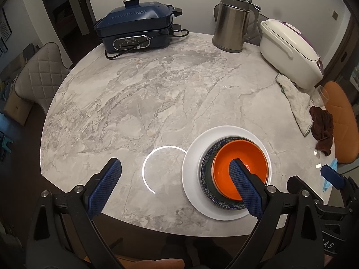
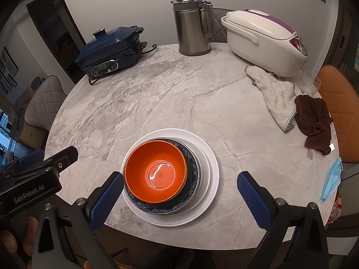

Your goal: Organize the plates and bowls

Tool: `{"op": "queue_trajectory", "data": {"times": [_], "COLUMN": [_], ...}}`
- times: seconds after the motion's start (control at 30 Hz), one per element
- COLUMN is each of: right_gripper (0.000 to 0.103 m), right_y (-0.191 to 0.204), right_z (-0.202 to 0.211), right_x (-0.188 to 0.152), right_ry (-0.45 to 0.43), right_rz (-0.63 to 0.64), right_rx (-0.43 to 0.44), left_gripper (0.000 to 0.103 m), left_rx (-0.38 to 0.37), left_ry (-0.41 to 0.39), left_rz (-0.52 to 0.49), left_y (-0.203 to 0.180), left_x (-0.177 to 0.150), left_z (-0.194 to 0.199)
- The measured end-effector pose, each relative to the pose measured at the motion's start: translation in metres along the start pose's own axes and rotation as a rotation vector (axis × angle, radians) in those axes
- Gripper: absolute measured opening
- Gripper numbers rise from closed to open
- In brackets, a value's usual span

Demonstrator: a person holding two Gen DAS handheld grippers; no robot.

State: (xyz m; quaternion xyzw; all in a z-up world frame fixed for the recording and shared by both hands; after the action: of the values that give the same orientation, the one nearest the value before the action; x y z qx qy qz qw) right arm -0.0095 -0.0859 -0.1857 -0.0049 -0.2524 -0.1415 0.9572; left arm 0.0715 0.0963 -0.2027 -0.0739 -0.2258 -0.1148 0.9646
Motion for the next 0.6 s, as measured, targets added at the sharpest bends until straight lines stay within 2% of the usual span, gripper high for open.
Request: {"op": "queue_trajectory", "data": {"times": [0.6], "right_gripper": [0.103], "right_y": [0.0073], "right_z": [0.0032], "right_x": [0.0024], "right_ry": [-0.015], "right_rz": [0.004], "right_rx": [-0.005], "left_gripper": [0.097], "left_rx": [-0.003], "left_ry": [0.0], "left_rz": [0.002], "left_y": [0.0011], "left_x": [0.0007], "left_z": [0.0001]}}
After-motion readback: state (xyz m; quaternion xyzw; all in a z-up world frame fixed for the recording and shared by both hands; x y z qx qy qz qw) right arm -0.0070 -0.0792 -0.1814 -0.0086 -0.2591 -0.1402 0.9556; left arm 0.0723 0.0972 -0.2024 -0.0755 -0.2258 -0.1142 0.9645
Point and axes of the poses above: each gripper's, at about its wrist camera, not at the fingertips, and z roughly against the way its jaws point, y to its left, x to its top, the point moved 10 cm from there along -z, roughly the way its jaws point, and after that the axes turned 7 degrees about -x, right-handed, at the moved point
